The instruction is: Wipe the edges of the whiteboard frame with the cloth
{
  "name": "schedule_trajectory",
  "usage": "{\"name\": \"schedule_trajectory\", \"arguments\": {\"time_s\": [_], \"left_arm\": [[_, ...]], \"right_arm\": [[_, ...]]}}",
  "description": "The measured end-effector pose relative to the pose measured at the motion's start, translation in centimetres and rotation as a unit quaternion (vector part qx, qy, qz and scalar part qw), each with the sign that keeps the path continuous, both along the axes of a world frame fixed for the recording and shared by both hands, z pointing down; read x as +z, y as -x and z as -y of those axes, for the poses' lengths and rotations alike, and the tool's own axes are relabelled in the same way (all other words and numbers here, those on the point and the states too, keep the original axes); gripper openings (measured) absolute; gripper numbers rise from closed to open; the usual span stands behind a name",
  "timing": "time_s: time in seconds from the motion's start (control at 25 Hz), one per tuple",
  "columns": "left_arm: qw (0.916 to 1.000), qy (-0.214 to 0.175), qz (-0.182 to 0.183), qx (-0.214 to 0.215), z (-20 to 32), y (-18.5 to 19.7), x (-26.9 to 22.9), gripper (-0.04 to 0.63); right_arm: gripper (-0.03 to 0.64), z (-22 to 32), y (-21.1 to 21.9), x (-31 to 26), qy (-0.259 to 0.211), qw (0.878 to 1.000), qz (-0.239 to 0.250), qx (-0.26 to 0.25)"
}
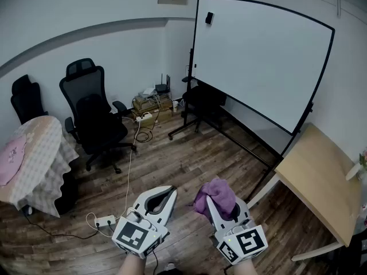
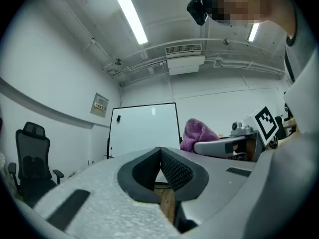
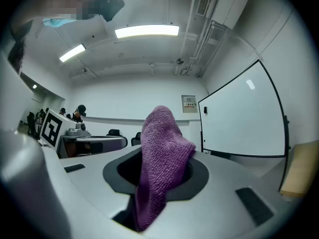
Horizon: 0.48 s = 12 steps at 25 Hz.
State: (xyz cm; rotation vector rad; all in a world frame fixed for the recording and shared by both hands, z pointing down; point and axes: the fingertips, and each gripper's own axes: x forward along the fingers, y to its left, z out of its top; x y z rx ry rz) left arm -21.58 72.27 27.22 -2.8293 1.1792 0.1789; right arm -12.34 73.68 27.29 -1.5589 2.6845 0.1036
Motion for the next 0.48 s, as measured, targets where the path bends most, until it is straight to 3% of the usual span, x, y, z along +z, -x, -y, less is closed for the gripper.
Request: {"name": "schedule_trajectory", "arguments": {"time_s": [0.2,0.48], "left_arm": [[0.9998,-0.008,0.003,-0.018,-0.4,-0.1,-0.1,0.017],[0.9999,-0.011,-0.001,-0.006,-1.7,-0.3,-0.3,0.017]], "right_arm": [[0.102,-0.9,-0.7,-0.2,0.001,1.000,-0.003,-0.003],[0.103,-2.0,-0.4,-0.2,-0.001,1.000,-0.003,-0.003]]}}
